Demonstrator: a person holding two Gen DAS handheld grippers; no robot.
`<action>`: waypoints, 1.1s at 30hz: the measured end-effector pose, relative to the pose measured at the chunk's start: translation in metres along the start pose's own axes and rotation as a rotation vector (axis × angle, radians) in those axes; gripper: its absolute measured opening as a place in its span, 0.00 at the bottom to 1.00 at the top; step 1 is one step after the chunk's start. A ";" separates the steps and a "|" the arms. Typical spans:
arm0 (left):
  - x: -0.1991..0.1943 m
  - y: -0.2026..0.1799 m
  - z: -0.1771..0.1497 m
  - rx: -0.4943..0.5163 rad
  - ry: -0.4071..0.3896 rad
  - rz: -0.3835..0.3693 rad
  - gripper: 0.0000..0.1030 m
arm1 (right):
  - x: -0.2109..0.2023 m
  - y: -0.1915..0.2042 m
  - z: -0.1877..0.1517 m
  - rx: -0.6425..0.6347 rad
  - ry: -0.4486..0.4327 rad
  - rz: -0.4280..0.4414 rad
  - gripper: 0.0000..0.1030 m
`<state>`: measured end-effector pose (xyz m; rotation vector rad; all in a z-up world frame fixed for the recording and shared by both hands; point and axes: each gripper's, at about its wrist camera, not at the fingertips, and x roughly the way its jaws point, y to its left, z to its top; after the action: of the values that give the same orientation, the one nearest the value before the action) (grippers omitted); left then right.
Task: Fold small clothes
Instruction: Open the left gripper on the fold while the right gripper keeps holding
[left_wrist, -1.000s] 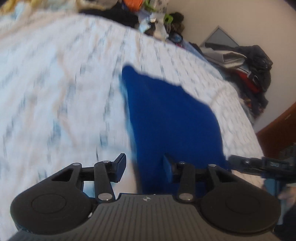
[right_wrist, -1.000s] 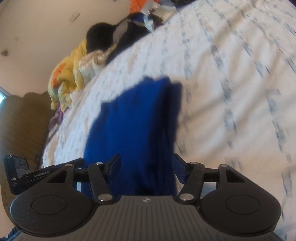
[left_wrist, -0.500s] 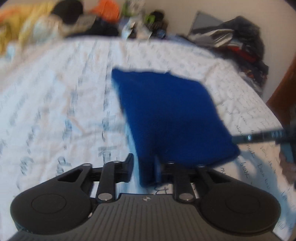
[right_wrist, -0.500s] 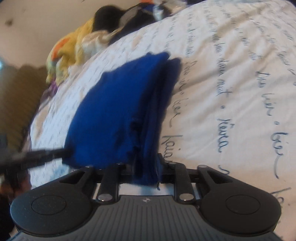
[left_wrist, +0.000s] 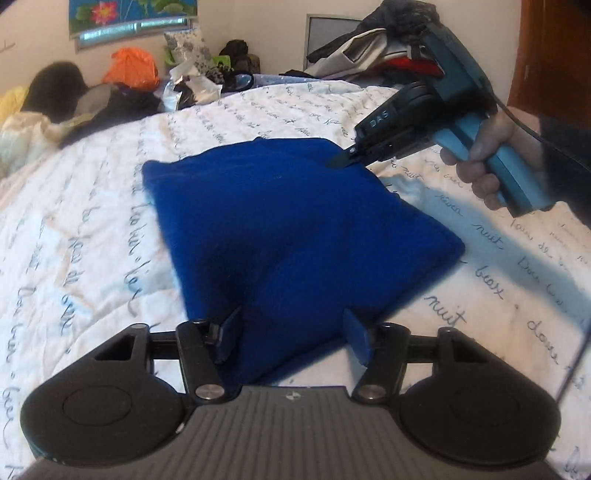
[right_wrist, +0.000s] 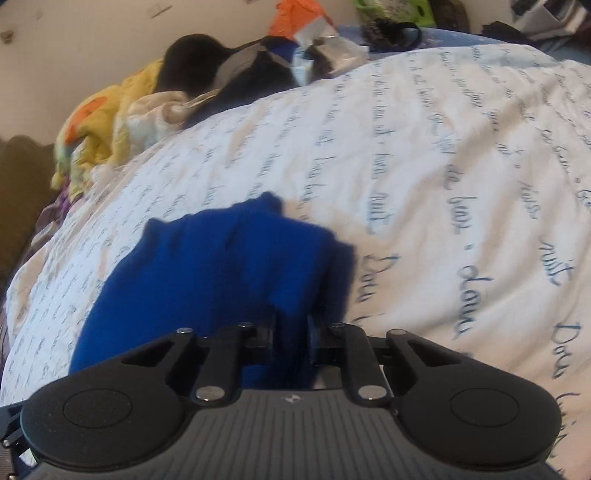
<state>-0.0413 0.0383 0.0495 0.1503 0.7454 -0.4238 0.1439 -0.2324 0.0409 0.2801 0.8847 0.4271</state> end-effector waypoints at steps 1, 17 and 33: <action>-0.007 0.005 0.000 -0.028 -0.002 -0.001 0.50 | -0.004 -0.003 0.002 0.031 0.002 -0.009 0.15; -0.015 0.075 0.028 -0.560 0.087 -0.171 0.08 | -0.057 0.032 -0.068 0.006 0.151 0.206 0.12; -0.005 -0.018 0.036 -0.029 -0.030 0.026 0.60 | -0.047 0.065 -0.017 -0.083 -0.020 0.129 0.42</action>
<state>-0.0299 0.0139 0.0792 0.1260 0.7193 -0.3900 0.0885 -0.1965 0.0890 0.2658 0.8303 0.5786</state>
